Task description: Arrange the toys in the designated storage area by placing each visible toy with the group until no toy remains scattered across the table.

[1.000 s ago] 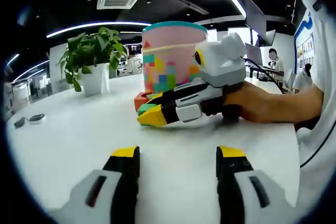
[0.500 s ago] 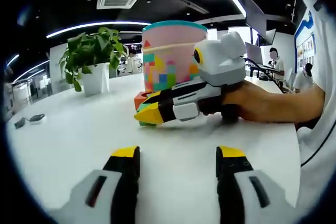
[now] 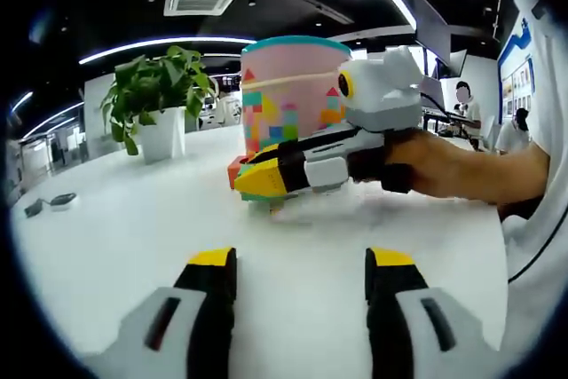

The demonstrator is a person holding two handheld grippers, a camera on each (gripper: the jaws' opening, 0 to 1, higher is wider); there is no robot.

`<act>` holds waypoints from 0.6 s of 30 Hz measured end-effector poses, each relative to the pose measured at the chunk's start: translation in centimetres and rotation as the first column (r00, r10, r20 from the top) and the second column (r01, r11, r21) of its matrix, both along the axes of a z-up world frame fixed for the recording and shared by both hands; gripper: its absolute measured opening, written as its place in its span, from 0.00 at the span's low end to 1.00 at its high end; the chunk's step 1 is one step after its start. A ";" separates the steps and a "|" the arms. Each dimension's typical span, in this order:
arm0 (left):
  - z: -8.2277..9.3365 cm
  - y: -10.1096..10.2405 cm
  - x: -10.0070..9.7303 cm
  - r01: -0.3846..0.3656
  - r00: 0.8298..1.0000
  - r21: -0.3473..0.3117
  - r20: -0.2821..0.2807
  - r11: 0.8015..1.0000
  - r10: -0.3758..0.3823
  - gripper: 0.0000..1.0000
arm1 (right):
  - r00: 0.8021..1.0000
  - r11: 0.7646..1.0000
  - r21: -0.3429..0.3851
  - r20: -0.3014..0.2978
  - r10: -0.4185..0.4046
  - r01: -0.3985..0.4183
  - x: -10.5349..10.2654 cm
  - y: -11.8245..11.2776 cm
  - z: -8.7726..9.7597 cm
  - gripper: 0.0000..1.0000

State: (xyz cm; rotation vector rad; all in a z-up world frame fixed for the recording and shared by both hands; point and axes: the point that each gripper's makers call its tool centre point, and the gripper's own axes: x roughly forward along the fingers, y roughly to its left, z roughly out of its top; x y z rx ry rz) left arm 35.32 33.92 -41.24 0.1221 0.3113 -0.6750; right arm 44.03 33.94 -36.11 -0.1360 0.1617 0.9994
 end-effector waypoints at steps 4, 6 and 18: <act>0.0 0.0 0.0 -0.001 1.000 -0.002 0.002 1.000 0.001 0.60 | 0.997 0.994 0.093 0.057 0.046 -0.051 -1.3 -0.9 5.5 0.21; 0.0 0.0 0.0 0.000 1.000 -0.001 0.002 1.000 0.000 0.60 | 0.997 0.989 0.137 0.058 0.046 -0.054 -1.2 -1.6 7.6 0.21; -0.1 0.0 0.0 -0.001 1.000 0.008 -0.002 1.000 0.001 0.60 | 0.996 0.972 0.227 0.085 0.039 -0.058 1.0 -7.2 15.7 0.21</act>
